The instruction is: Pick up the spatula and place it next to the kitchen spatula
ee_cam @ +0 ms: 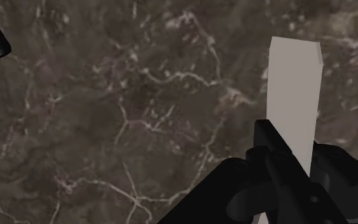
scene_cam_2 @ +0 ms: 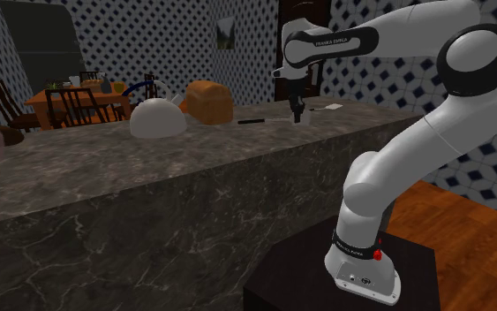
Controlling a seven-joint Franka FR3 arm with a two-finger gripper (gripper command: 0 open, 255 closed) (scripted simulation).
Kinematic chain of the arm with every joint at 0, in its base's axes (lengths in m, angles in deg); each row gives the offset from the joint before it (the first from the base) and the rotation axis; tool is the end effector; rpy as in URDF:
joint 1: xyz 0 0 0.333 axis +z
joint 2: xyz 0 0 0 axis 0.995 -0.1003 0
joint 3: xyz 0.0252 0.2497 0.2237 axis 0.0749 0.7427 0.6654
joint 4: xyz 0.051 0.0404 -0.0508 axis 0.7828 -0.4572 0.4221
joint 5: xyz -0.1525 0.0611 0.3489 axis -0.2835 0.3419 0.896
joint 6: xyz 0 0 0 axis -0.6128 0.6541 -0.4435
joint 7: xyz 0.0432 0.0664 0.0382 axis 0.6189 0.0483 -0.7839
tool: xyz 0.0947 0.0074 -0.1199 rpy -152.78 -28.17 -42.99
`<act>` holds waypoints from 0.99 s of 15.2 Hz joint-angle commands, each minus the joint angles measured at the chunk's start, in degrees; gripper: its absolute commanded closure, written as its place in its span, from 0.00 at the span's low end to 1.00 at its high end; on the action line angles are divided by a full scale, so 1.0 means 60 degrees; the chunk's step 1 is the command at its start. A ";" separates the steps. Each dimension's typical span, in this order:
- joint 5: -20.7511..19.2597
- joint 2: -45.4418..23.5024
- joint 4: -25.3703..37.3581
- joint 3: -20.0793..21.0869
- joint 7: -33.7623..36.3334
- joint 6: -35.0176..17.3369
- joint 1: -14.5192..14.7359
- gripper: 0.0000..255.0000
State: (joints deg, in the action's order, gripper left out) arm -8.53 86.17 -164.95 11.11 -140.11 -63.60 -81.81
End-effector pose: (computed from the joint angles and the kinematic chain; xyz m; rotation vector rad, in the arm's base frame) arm 0.2951 -0.2027 0.5376 2.8341 1.0243 -0.1635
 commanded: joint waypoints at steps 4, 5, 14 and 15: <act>-0.0004 -0.0058 -0.0033 -0.0038 -0.0015 0.0015 -0.0011 0.00; -0.0003 -0.0056 -0.0043 -0.0035 -0.0008 0.0009 -0.0010 0.00; 0.0280 -0.0295 0.1256 0.0300 -0.0102 0.1105 0.0120 0.00; 0.0280 -0.0296 0.1256 0.0299 -0.0102 0.1105 0.0120 0.00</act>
State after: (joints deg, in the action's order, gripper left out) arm -6.89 84.39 -157.63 12.83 -140.70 -57.23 -81.10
